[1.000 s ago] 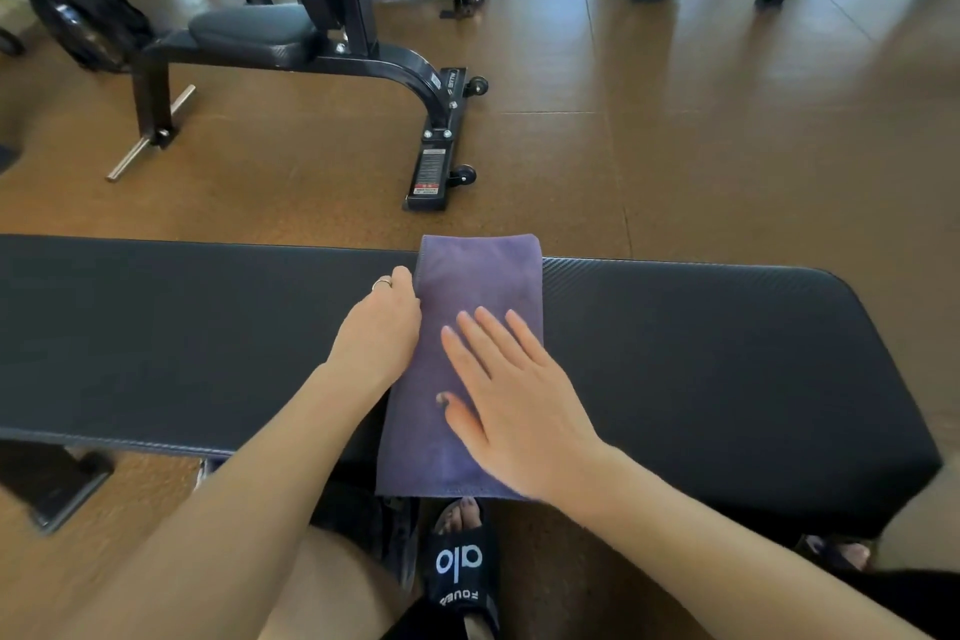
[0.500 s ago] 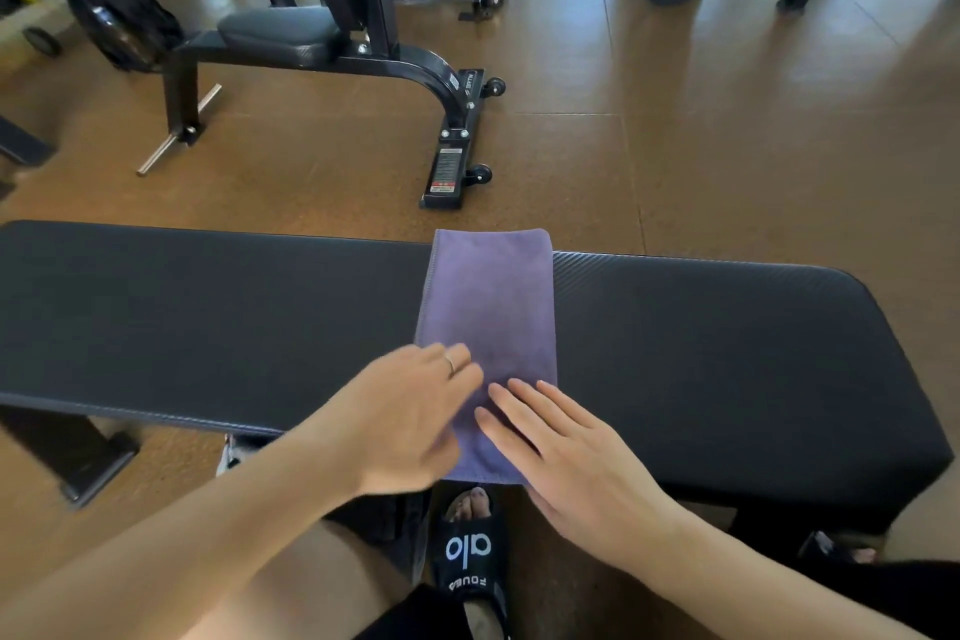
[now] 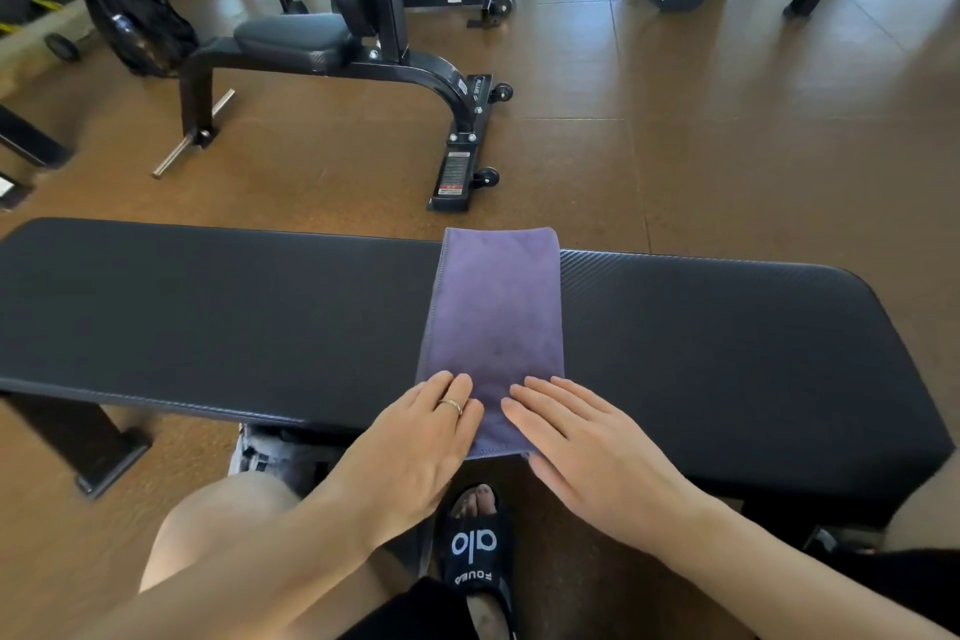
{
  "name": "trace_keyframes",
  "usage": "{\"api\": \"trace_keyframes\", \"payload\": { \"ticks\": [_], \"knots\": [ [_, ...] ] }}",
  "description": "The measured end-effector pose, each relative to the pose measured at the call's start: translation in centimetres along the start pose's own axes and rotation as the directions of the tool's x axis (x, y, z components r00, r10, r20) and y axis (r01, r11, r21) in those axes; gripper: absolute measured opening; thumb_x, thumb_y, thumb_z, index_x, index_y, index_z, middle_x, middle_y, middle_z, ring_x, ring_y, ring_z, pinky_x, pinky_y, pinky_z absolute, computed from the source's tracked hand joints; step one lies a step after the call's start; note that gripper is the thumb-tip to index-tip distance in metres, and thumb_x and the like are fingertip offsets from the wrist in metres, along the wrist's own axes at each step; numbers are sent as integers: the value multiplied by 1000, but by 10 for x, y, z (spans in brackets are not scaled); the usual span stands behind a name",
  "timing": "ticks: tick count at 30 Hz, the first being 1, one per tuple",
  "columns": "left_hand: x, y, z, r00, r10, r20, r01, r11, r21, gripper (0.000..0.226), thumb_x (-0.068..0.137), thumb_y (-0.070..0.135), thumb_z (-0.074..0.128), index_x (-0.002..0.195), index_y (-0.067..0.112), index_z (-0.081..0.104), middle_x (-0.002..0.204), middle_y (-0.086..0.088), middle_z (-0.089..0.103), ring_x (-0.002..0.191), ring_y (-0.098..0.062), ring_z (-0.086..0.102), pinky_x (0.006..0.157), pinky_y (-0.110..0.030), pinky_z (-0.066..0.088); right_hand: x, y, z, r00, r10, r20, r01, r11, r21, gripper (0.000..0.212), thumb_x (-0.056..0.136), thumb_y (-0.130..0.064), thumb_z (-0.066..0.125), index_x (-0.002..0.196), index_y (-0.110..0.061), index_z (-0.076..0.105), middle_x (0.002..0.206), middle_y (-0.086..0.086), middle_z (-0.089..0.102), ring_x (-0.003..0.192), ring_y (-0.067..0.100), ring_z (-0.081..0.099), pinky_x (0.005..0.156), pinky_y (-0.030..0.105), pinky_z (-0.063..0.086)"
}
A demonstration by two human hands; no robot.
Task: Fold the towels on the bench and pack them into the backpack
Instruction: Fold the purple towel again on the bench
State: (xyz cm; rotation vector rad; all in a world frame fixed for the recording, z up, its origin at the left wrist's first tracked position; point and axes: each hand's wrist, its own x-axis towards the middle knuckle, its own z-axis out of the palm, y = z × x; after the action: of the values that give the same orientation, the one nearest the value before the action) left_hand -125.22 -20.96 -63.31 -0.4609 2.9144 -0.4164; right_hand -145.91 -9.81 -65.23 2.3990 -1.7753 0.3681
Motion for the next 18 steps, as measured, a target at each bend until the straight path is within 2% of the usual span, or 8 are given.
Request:
{"api": "trace_keyframes", "payload": {
  "ticks": [2,6,8,10,11,13,16,18],
  "knots": [
    [-5,-3,1,1000,10,-20,-10,1000,-13,52,80,26,66,123,-4,59,127,-26,63,115,-40,63,98,-47,54,-2,1,0,1000,-28,-12,28,1000,-14,42,88,-36,62,126,-19,68,129,0,67,121,17,62,109,35,33],
    [-13,-8,-9,997,38,-74,-41,998,-42,42,70,24,80,106,4,74,117,-17,71,104,-32,69,90,-40,59,-11,4,1,999,-44,24,44,999,-4,42,86,-33,68,126,-19,68,130,-1,66,123,16,61,110,37,34],
    [-17,-8,-10,994,37,-98,-44,997,-65,37,70,22,80,103,8,72,113,-14,70,98,-29,69,84,-38,59,-15,7,-1,998,-31,56,31,999,10,46,81,-35,75,124,-19,69,129,-1,66,121,15,61,108,38,35],
    [-21,-7,-9,993,47,-111,-57,994,-89,37,70,17,79,105,10,69,108,-9,68,90,-25,68,77,-35,59,-19,10,-3,998,-16,63,14,1000,28,39,87,-38,67,123,-22,70,127,-4,67,119,12,62,106,36,36],
    [-23,-7,-9,993,45,-113,-59,991,-122,40,68,14,80,106,12,68,104,-5,68,85,-22,67,73,-33,59,-21,11,-4,997,15,72,-20,998,57,36,97,-40,52,123,-23,70,126,-7,67,119,10,62,107,34,36],
    [-25,-7,-12,996,6,-93,-26,975,-222,45,63,8,82,104,19,65,94,5,65,73,-16,64,61,-29,57,-22,10,-10,987,128,101,-144,976,163,55,105,-45,20,125,-28,68,126,-13,67,119,4,61,108,26,35],
    [-25,-13,-20,986,-145,-84,99,909,-404,42,73,10,81,106,26,60,85,13,64,61,-11,62,53,-23,51,-22,10,-16,934,340,110,-355,853,383,47,99,-50,30,127,-30,63,122,-18,65,116,0,57,106,22,42],
    [-23,-18,-24,966,-252,-65,173,809,-562,22,96,23,64,115,29,55,93,15,67,73,-9,68,64,-26,56,-17,12,-17,900,417,129,-424,765,484,38,95,-46,39,122,-31,62,111,-18,66,106,0,56,94,21,49]
  ]
}}
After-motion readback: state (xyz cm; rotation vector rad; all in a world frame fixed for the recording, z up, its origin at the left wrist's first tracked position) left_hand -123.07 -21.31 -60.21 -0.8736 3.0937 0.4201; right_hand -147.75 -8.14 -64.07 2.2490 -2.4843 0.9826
